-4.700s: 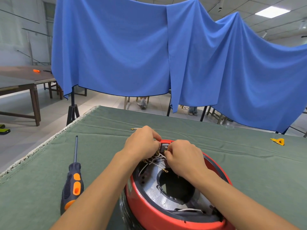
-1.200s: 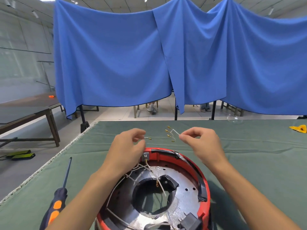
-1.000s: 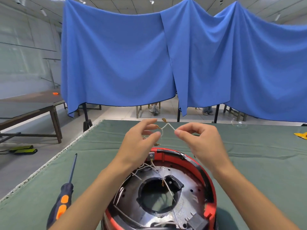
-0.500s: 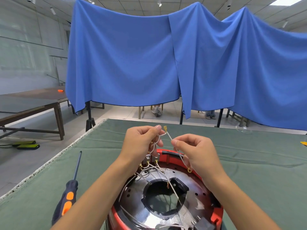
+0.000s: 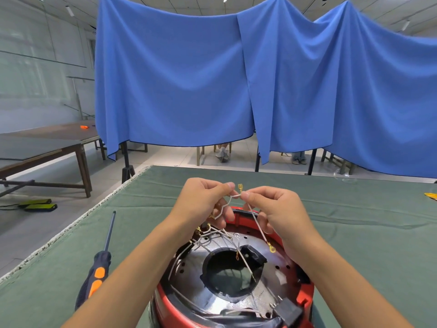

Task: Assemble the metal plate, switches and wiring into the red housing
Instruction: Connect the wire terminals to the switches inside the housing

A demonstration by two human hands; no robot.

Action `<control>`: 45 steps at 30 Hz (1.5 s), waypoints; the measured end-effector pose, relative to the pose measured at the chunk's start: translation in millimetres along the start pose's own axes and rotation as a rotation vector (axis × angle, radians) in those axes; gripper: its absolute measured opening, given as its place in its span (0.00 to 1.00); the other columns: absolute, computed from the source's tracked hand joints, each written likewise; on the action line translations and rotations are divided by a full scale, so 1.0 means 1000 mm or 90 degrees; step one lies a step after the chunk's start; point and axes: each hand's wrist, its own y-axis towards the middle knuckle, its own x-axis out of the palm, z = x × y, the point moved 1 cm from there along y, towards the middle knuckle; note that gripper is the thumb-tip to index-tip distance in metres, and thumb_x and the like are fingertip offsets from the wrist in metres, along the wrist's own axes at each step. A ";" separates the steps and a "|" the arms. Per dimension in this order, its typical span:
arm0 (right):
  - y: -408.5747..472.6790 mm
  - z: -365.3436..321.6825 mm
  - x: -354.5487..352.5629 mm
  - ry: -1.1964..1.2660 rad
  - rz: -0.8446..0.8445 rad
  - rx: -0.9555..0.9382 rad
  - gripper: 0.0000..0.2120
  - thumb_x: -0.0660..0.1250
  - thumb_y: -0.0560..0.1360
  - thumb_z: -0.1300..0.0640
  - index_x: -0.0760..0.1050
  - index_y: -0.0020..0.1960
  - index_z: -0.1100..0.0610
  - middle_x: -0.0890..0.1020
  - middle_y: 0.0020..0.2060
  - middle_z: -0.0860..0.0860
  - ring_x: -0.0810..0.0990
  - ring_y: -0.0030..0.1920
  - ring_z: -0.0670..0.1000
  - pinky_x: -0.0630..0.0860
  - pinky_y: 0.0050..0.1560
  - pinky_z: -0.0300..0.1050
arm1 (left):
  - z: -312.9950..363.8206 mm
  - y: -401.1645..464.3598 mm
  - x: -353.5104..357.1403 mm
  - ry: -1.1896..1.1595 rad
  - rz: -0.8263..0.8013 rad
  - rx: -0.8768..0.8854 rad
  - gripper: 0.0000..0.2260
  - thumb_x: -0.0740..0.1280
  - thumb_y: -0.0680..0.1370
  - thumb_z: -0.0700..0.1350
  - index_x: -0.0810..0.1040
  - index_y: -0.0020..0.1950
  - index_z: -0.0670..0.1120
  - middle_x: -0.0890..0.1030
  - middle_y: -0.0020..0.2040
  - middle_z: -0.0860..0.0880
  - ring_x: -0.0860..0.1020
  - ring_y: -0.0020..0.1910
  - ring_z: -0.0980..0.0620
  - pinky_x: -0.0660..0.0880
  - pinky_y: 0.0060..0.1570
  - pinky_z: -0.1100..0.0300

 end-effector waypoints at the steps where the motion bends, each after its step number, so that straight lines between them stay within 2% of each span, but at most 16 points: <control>1: 0.001 0.002 0.001 0.010 -0.002 0.020 0.06 0.72 0.72 0.60 0.81 0.36 0.58 0.80 0.28 0.51 0.66 0.17 0.45 0.59 0.19 0.32 | 0.000 0.001 0.001 0.007 0.004 0.005 0.11 0.65 0.79 0.45 0.82 0.40 0.41 0.79 0.26 0.43 0.73 0.18 0.51 0.70 0.21 0.64; 6: 0.001 0.012 0.006 0.022 -0.050 0.097 0.07 0.68 0.74 0.63 0.80 0.37 0.61 0.80 0.27 0.51 0.67 0.17 0.45 0.60 0.19 0.32 | -0.002 0.005 -0.005 0.113 0.049 0.028 0.10 0.65 0.78 0.44 0.83 0.43 0.41 0.81 0.32 0.45 0.74 0.24 0.51 0.71 0.21 0.63; 10: 0.003 0.015 0.006 0.029 -0.031 0.096 0.06 0.67 0.75 0.63 0.79 0.41 0.62 0.79 0.25 0.50 0.65 0.17 0.45 0.60 0.19 0.33 | -0.002 0.004 -0.010 0.131 -0.039 -0.011 0.04 0.69 0.75 0.40 0.82 0.43 0.41 0.79 0.31 0.48 0.73 0.23 0.53 0.70 0.22 0.65; 14: 0.002 0.016 0.004 0.042 -0.039 0.093 0.05 0.69 0.74 0.60 0.82 0.41 0.60 0.78 0.25 0.51 0.64 0.18 0.44 0.59 0.19 0.33 | -0.004 0.003 -0.009 0.168 -0.068 -0.003 0.07 0.71 0.74 0.42 0.83 0.40 0.38 0.79 0.29 0.47 0.74 0.21 0.55 0.67 0.21 0.66; 17: 0.002 0.011 0.005 0.019 -0.032 0.095 0.06 0.70 0.73 0.59 0.83 0.39 0.59 0.78 0.25 0.51 0.64 0.18 0.43 0.60 0.19 0.32 | -0.002 0.001 -0.012 0.159 -0.082 -0.018 0.07 0.71 0.74 0.42 0.83 0.38 0.39 0.79 0.29 0.48 0.75 0.21 0.55 0.66 0.20 0.68; 21: 0.004 0.004 0.011 -0.024 -0.016 0.126 0.08 0.72 0.73 0.58 0.82 0.35 0.58 0.80 0.26 0.51 0.66 0.18 0.43 0.61 0.20 0.32 | -0.001 0.002 -0.016 0.155 -0.059 -0.035 0.07 0.69 0.74 0.41 0.82 0.37 0.42 0.79 0.28 0.49 0.73 0.22 0.54 0.64 0.20 0.68; 24: 0.006 0.000 0.018 -0.034 -0.010 0.164 0.07 0.71 0.73 0.59 0.81 0.38 0.60 0.80 0.25 0.49 0.66 0.18 0.42 0.60 0.19 0.32 | -0.002 0.004 -0.019 0.146 -0.006 -0.059 0.08 0.68 0.75 0.42 0.82 0.36 0.42 0.80 0.28 0.49 0.71 0.22 0.52 0.64 0.20 0.67; 26: 0.008 -0.001 0.023 -0.061 -0.012 0.211 0.06 0.70 0.74 0.59 0.81 0.41 0.60 0.81 0.25 0.48 0.66 0.18 0.41 0.60 0.19 0.32 | -0.003 0.006 -0.023 0.187 0.056 -0.054 0.09 0.67 0.75 0.43 0.83 0.36 0.44 0.82 0.30 0.50 0.73 0.26 0.53 0.68 0.25 0.65; 30: 0.012 -0.006 0.029 -0.125 -0.037 0.297 0.04 0.67 0.76 0.60 0.78 0.43 0.60 0.81 0.24 0.47 0.65 0.17 0.41 0.60 0.19 0.32 | -0.007 0.007 -0.025 0.249 0.166 -0.040 0.11 0.66 0.74 0.44 0.82 0.33 0.47 0.84 0.35 0.50 0.78 0.38 0.49 0.75 0.44 0.54; 33: 0.011 -0.005 0.035 -0.153 -0.033 0.327 0.03 0.66 0.77 0.63 0.76 0.49 0.62 0.79 0.22 0.48 0.63 0.15 0.41 0.59 0.18 0.32 | -0.008 0.008 -0.023 0.351 0.214 -0.009 0.11 0.64 0.74 0.44 0.82 0.35 0.43 0.83 0.36 0.49 0.77 0.44 0.45 0.76 0.47 0.50; 36: 0.007 0.005 0.041 -0.190 -0.036 0.321 0.03 0.66 0.76 0.64 0.77 0.49 0.63 0.78 0.22 0.49 0.64 0.16 0.42 0.57 0.18 0.33 | -0.012 0.010 -0.022 0.357 0.193 0.001 0.11 0.63 0.75 0.42 0.83 0.39 0.41 0.83 0.40 0.48 0.78 0.50 0.44 0.77 0.49 0.47; 38: 0.005 0.011 0.044 -0.187 -0.030 0.317 0.03 0.66 0.77 0.64 0.77 0.44 0.62 0.78 0.24 0.51 0.65 0.15 0.42 0.57 0.16 0.33 | -0.014 0.011 -0.023 0.360 0.144 -0.019 0.11 0.62 0.75 0.40 0.83 0.40 0.48 0.83 0.43 0.47 0.80 0.51 0.45 0.77 0.52 0.50; 39: 0.006 0.013 0.044 -0.181 -0.022 0.319 0.05 0.66 0.77 0.63 0.77 0.42 0.61 0.78 0.25 0.51 0.66 0.15 0.43 0.57 0.16 0.32 | -0.016 0.011 -0.022 0.369 0.114 -0.029 0.12 0.61 0.75 0.39 0.84 0.44 0.50 0.84 0.46 0.48 0.80 0.51 0.46 0.77 0.53 0.52; 41: 0.008 0.016 0.043 -0.197 -0.010 0.330 0.07 0.65 0.77 0.62 0.76 0.40 0.59 0.77 0.22 0.49 0.66 0.17 0.44 0.56 0.17 0.32 | -0.019 0.011 -0.022 0.393 0.061 -0.041 0.14 0.61 0.75 0.38 0.84 0.49 0.50 0.83 0.52 0.48 0.79 0.52 0.47 0.76 0.55 0.53; 45: 0.010 0.020 0.045 -0.219 -0.007 0.340 0.09 0.64 0.77 0.60 0.76 0.39 0.57 0.75 0.19 0.46 0.65 0.16 0.43 0.56 0.19 0.32 | -0.022 0.012 -0.021 0.429 0.040 -0.037 0.16 0.59 0.74 0.36 0.84 0.51 0.50 0.83 0.54 0.48 0.79 0.52 0.47 0.77 0.55 0.51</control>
